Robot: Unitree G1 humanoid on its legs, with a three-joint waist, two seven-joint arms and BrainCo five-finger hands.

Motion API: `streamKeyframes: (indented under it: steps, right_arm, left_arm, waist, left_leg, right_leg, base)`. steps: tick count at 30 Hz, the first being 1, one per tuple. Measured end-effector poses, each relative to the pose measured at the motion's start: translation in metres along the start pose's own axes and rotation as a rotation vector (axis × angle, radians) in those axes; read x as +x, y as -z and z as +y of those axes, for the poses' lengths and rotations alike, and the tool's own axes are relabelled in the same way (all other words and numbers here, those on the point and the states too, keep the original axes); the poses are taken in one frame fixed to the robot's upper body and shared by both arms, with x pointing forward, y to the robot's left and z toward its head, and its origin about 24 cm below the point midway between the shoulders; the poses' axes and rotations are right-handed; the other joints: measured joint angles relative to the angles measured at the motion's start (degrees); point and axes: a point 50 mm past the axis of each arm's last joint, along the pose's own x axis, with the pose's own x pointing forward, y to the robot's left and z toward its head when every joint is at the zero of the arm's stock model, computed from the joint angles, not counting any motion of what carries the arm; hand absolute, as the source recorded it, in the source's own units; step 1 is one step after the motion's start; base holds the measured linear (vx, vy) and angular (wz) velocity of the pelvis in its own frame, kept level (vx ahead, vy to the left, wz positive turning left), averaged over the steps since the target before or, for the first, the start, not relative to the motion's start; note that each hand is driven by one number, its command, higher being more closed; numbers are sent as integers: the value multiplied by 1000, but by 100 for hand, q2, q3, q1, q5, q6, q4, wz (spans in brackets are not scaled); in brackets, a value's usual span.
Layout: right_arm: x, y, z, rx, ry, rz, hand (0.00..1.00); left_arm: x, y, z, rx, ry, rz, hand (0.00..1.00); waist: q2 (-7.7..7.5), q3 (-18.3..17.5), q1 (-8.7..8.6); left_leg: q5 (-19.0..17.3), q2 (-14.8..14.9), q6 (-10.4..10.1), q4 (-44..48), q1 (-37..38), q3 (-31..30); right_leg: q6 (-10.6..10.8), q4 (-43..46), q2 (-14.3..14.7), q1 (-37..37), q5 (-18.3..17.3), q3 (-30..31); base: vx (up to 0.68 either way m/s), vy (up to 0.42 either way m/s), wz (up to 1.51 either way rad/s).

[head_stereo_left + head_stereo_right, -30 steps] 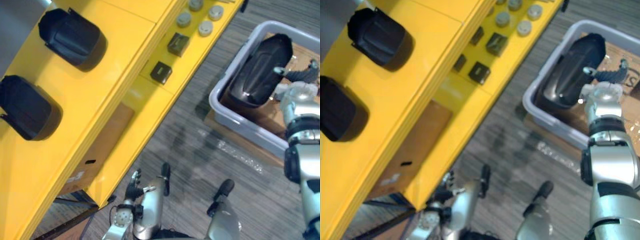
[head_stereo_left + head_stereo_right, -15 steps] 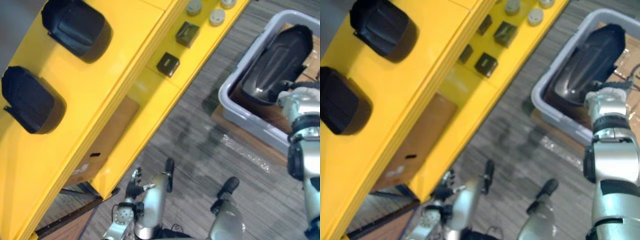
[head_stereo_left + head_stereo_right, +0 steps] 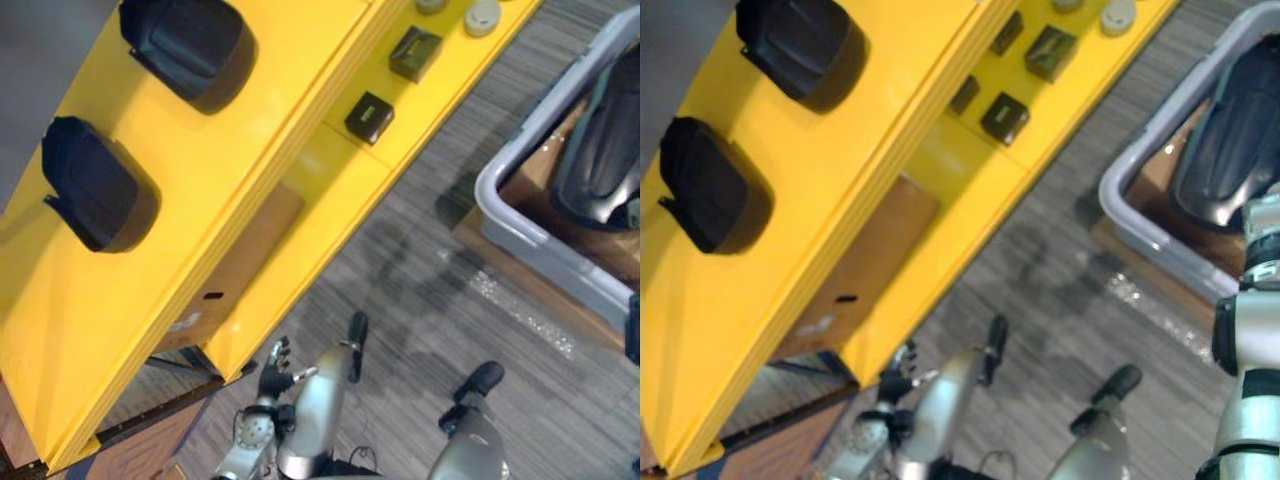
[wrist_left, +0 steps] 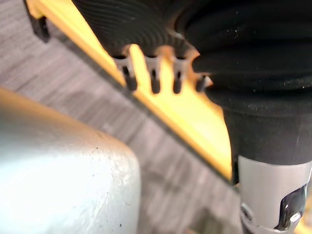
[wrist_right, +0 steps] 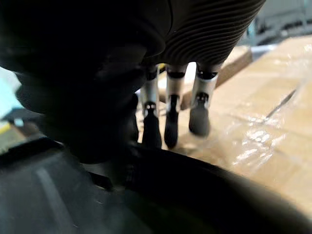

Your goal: Walk over and take plastic housings, then place them on the shelf

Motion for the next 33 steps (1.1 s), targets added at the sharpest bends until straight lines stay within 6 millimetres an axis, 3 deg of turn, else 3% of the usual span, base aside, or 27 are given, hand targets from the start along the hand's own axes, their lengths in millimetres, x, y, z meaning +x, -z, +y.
streamKeyframes:
  steps: [8, 14, 16, 17, 21, 23, 27, 33]
  right_arm:
    - [4, 7, -7, -200, 25, -9, 100]
    - [7, 4, -11, -260, 41, -101, 100]
    - [6, -3, -11, -276, 59, -177, 100]
    - [6, -4, -11, -276, 62, -184, 100]
    - [2, -16, -7, -300, 69, -292, 100]
    - [-5, -33, -8, -292, 91, -383, 100]
    - [-19, -58, -3, -286, 107, -522, 100]
    - [-47, -87, 21, -288, 76, -683, 100]
  left_arm:
    - [-6, -9, -5, -4, 16, -64, 0]
    - [-11, -35, -41, -7, 164, -201, 0]
    - [-7, -63, -50, 4, 201, -319, 0]
    - [-6, -66, -51, 6, 203, -332, 0]
    - [13, -119, -51, -9, 170, -505, 0]
    - [24, -152, -48, -10, 148, -602, 0]
    - [34, -197, -51, 12, 163, -710, 0]
    - [39, -232, -58, 41, 174, -776, 0]
  waist:
    - [-1, 0, 2]
    - [-13, 9, -62]
    - [-43, 30, -146]
    - [-56, 40, -154]
    - [-250, 178, -297]
    - [-405, 285, -402]
    - [-522, 365, -585]
    - [-581, 402, -779]
  left_leg:
    - [-2, -31, -1, 38, -72, -70]
    - [-105, 16, 4, 200, -100, -80]
    - [-233, 149, -18, 413, -180, -66]
    - [-236, 159, -20, 422, -181, -59]
    - [-274, 316, -39, 469, -182, 62]
    - [-276, 409, -41, 471, -177, 189]
    - [-276, 509, -41, 473, -133, 344]
    - [-272, 658, -47, 461, -51, 543]
  right_leg:
    - [3, 0, -17, 12, -12, -112]
    - [-7, -14, 42, 52, -5, -109]
    - [-27, -32, 165, 54, 2, -65]
    - [-31, -33, 174, 47, 4, -51]
    - [-136, -128, 322, -31, 103, 135]
    - [-183, -132, 375, -131, 145, 252]
    - [-247, -132, 442, -228, 214, 454]
    - [-295, -145, 555, -330, 265, 672]
  base:
    - [-25, 3, 5]
    - [-34, 1, -3]
    - [-33, -6, -19]
    - [-28, -8, -26]
    - [-32, -19, -27]
    - [-49, -20, -34]
    - [-47, -1, -24]
    - [-72, -19, -23]
